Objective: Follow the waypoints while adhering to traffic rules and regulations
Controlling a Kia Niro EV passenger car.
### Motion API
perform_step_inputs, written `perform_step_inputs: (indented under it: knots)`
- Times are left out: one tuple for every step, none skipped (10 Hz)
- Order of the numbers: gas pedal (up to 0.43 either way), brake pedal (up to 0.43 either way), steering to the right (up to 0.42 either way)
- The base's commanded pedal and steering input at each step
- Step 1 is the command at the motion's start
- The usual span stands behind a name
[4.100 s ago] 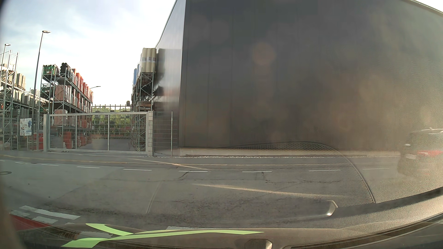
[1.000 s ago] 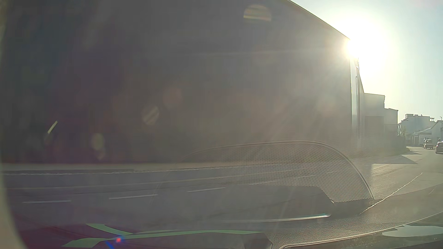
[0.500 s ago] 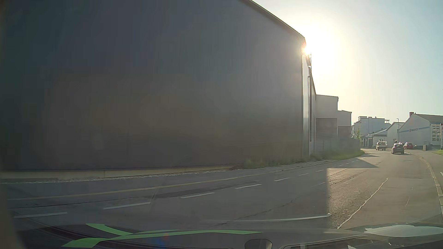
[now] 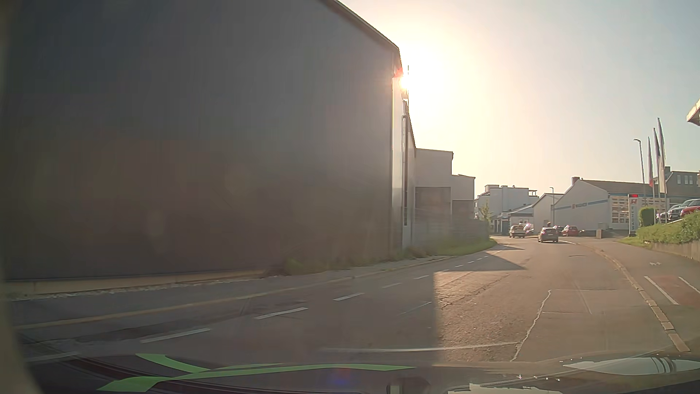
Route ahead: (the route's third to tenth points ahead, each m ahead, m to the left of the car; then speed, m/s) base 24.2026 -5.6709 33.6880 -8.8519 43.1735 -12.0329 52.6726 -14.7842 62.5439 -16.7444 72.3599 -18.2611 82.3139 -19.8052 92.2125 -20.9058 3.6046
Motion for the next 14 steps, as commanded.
perform_step_inputs:
  knots:
    - [0.157, 0.000, 0.422]
    - [0.157, 0.000, 0.396]
    - [0.169, 0.000, 0.366]
    - [0.169, 0.000, 0.332]
    - [0.169, 0.000, 0.302]
    - [0.169, 0.000, 0.275]
    - [0.169, 0.000, 0.237]
    - [0.169, 0.000, 0.195]
    - [0.169, 0.000, 0.164]
    - [0.169, 0.000, 0.146]
    - [0.169, 0.000, 0.144]
    - [0.169, 0.000, 0.145]
    - [0.177, 0.000, 0.145]
    - [0.177, 0.000, 0.145]
